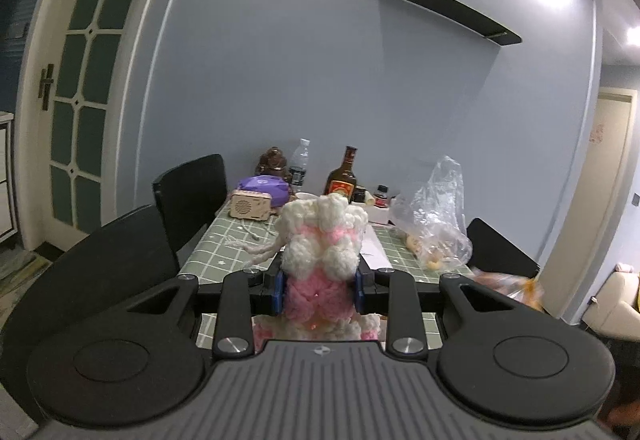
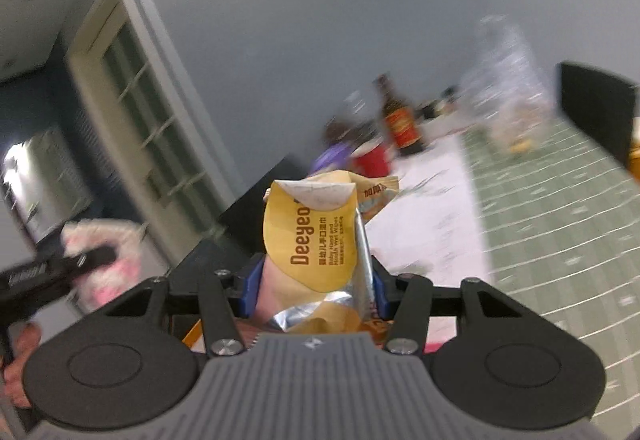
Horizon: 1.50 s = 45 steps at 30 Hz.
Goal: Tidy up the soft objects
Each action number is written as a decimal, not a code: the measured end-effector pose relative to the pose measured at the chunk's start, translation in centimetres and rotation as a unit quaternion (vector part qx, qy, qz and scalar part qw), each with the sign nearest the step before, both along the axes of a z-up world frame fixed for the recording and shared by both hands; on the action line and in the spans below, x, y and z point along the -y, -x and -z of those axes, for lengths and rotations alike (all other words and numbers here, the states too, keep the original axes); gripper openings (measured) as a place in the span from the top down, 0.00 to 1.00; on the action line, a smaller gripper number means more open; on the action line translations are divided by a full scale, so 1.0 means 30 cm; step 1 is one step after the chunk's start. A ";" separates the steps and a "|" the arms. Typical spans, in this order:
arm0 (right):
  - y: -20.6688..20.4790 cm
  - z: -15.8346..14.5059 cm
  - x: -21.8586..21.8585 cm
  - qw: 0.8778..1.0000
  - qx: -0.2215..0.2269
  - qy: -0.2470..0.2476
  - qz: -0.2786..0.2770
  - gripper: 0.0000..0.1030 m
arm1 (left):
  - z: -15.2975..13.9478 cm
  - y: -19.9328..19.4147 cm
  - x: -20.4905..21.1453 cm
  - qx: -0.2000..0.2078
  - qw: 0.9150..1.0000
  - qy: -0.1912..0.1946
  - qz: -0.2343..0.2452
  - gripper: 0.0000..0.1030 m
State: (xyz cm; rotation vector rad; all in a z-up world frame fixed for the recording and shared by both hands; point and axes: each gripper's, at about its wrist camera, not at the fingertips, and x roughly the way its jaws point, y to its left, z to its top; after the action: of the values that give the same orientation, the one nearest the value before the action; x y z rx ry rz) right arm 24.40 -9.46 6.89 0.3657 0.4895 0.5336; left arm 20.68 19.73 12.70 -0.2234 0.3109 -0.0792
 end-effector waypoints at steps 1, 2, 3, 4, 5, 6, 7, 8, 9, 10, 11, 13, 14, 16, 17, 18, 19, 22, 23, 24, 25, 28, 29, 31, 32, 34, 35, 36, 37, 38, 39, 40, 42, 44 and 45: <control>-0.002 0.009 -0.041 1.000 -0.006 0.005 -0.013 0.50 | -0.001 0.003 -0.011 -0.001 1.000 0.004 -0.005 0.66; 0.000 0.024 -0.094 0.999 -0.013 0.012 -0.027 0.50 | -0.002 0.006 -0.017 0.000 1.000 0.006 -0.009 0.66; 0.003 0.042 -0.137 0.999 -0.018 0.021 -0.041 0.50 | -0.005 0.013 -0.022 0.003 1.000 0.006 -0.011 0.66; 0.003 0.063 -0.192 0.998 -0.024 0.033 -0.057 0.50 | -0.007 0.016 -0.022 0.005 1.000 0.004 -0.013 0.66; 0.001 0.081 -0.238 0.996 -0.030 0.045 -0.067 0.49 | -0.009 0.021 -0.022 0.008 1.000 0.000 -0.013 0.66; -0.002 0.104 -0.286 0.995 -0.036 0.059 -0.073 0.49 | -0.010 0.024 -0.021 0.010 1.000 -0.002 -0.012 0.66; -0.005 0.125 -0.323 0.994 -0.039 0.076 -0.075 0.49 | -0.010 0.026 -0.019 0.012 1.000 -0.005 -0.008 0.66; -0.006 0.141 -0.358 0.992 -0.041 0.095 -0.073 0.49 | -0.010 0.025 -0.015 0.012 1.000 -0.010 -0.002 0.66; -0.007 0.156 -0.381 0.990 -0.040 0.112 -0.071 0.49 | -0.009 0.026 -0.011 0.013 1.000 -0.016 0.003 0.66; -0.003 0.169 -0.406 0.989 -0.037 0.125 -0.069 0.49 | -0.009 0.027 -0.009 0.014 1.000 -0.017 0.005 0.66; -0.005 0.180 -0.417 0.988 -0.034 0.133 -0.068 0.49 | -0.009 0.027 -0.011 0.014 1.000 -0.017 0.007 0.66; -0.005 0.189 -0.446 0.986 -0.028 0.150 -0.070 0.49 | -0.011 0.030 -0.013 0.016 1.000 -0.017 0.014 0.66; 0.000 0.187 -0.448 0.984 -0.020 0.161 -0.069 0.47 | -0.011 0.029 -0.013 0.016 1.000 -0.016 0.018 0.66; 0.025 0.169 -0.444 0.982 0.009 0.180 -0.050 0.25 | -0.011 0.027 -0.016 0.015 1.000 -0.014 0.024 0.66; 0.030 0.155 -0.435 0.982 0.022 0.183 -0.040 0.08 | -0.010 0.026 -0.016 0.014 0.999 -0.015 0.025 0.66; 0.037 0.144 -0.428 0.983 0.033 0.180 -0.033 0.04 | -0.008 0.027 -0.019 0.013 0.999 -0.016 0.024 0.66; 0.041 0.132 -0.410 0.984 0.042 0.174 -0.029 0.04 | -0.007 0.026 -0.018 0.012 1.000 -0.016 0.024 0.66; 0.044 0.073 -0.340 0.985 0.060 0.159 -0.010 0.04 | -0.005 0.017 -0.010 0.009 1.000 -0.018 0.019 0.66; 0.030 0.056 -0.315 0.986 0.066 0.156 -0.001 0.03 | -0.003 0.013 -0.007 0.008 1.000 -0.019 0.017 0.66; 0.031 0.038 -0.292 0.985 0.074 0.154 0.008 0.03 | 0.000 0.007 -0.001 0.005 1.000 -0.020 0.015 0.66; 0.020 0.019 -0.268 0.984 0.079 0.156 0.018 0.03 | 0.000 0.000 0.006 0.001 1.000 -0.024 0.013 0.66; -0.022 -0.030 -0.224 0.980 0.087 0.171 0.049 0.03 | 0.009 -0.019 0.023 -0.009 0.999 -0.030 0.010 0.66; -0.036 -0.046 -0.214 0.978 0.094 0.179 0.055 0.03 | 0.014 -0.025 0.026 -0.014 0.999 -0.028 0.012 0.66; -0.066 -0.069 -0.203 0.973 0.104 0.192 0.073 0.03 | 0.029 -0.051 0.030 -0.030 0.999 -0.022 0.019 0.66; -0.075 -0.080 -0.192 0.972 0.108 0.190 0.084 0.03 | 0.038 -0.065 0.034 -0.040 0.999 -0.025 0.021 0.66; -0.092 -0.088 -0.170 0.974 0.106 0.176 0.091 0.03 | 0.058 -0.094 0.047 -0.057 0.998 -0.037 0.016 0.66; -0.106 -0.088 -0.161 0.977 0.101 0.166 0.090 0.03 | 0.066 -0.104 0.053 -0.064 0.997 -0.042 0.013 0.66; -0.113 -0.085 -0.154 0.979 0.096 0.158 0.086 0.03 | 0.076 -0.117 0.064 -0.073 0.996 -0.049 0.010 0.66; -0.117 -0.079 -0.147 0.981 0.095 0.149 0.080 0.03 | 0.084 -0.126 0.076 -0.079 0.995 -0.056 0.010 0.66; -0.119 -0.069 -0.145 0.983 0.094 0.143 0.073 0.03 | 0.092 -0.134 0.088 -0.085 0.994 -0.062 0.014 0.66; -0.125 -0.056 -0.137 0.984 0.092 0.137 0.068 0.03 | 0.099 -0.141 0.104 -0.092 0.993 -0.069 0.021 0.66; -0.126 -0.045 -0.128 0.985 0.089 0.133 0.066 0.03 | 0.105 -0.146 0.120 -0.098 0.992 -0.073 0.030 0.66; -0.148 -0.027 -0.115 0.986 0.075 0.131 0.067 0.03 | 0.118 -0.150 0.147 -0.107 0.990 -0.072 0.051 0.66; -0.165 -0.017 -0.098 0.986 0.064 0.132 0.080 0.03 | 0.130 -0.155 0.177 -0.113 0.988 -0.072 0.070 0.66; -0.170 -0.014 -0.090 0.986 0.061 0.134 0.083 0.03 | 0.137 -0.160 0.196 -0.117 0.987 -0.075 0.077 0.66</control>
State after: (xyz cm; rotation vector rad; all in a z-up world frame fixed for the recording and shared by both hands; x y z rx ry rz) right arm 29.50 -6.75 7.31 0.1137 0.4017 0.3205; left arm 25.48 13.84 8.58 -0.0577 0.5658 -0.1823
